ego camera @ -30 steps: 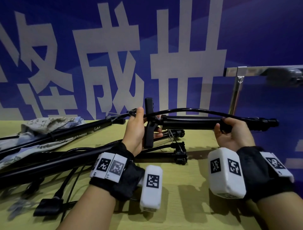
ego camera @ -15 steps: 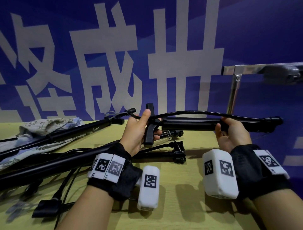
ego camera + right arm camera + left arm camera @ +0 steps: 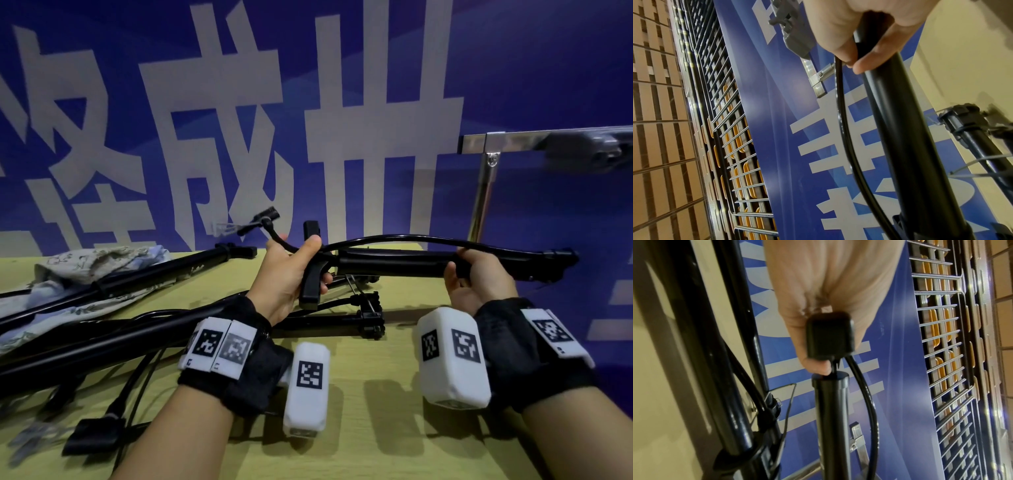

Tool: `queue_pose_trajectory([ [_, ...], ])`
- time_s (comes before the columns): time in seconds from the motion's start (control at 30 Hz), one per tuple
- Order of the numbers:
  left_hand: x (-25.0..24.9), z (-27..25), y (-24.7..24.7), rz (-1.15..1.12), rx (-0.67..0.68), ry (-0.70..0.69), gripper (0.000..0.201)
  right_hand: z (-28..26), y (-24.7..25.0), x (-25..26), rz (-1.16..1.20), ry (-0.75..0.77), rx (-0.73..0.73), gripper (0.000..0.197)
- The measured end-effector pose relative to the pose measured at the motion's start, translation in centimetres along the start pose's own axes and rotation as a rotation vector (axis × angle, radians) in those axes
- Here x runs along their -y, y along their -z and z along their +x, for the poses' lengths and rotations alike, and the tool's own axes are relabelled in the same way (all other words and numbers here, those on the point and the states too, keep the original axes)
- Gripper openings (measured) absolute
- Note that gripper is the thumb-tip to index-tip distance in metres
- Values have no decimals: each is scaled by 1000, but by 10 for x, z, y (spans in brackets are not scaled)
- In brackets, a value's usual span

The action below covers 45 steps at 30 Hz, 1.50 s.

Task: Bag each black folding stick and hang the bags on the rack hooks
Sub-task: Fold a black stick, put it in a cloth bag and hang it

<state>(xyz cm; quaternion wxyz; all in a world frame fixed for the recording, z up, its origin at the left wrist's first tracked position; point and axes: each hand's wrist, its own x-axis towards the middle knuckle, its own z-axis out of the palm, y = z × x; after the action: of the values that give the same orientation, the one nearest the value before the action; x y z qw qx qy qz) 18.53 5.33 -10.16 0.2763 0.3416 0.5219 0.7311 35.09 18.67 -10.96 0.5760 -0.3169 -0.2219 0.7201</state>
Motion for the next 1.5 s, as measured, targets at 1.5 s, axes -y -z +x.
queue_pose_trajectory([
  [1.5,25,26,24,181,-130,232,15,58,-111,11,-1545,165,332,9],
])
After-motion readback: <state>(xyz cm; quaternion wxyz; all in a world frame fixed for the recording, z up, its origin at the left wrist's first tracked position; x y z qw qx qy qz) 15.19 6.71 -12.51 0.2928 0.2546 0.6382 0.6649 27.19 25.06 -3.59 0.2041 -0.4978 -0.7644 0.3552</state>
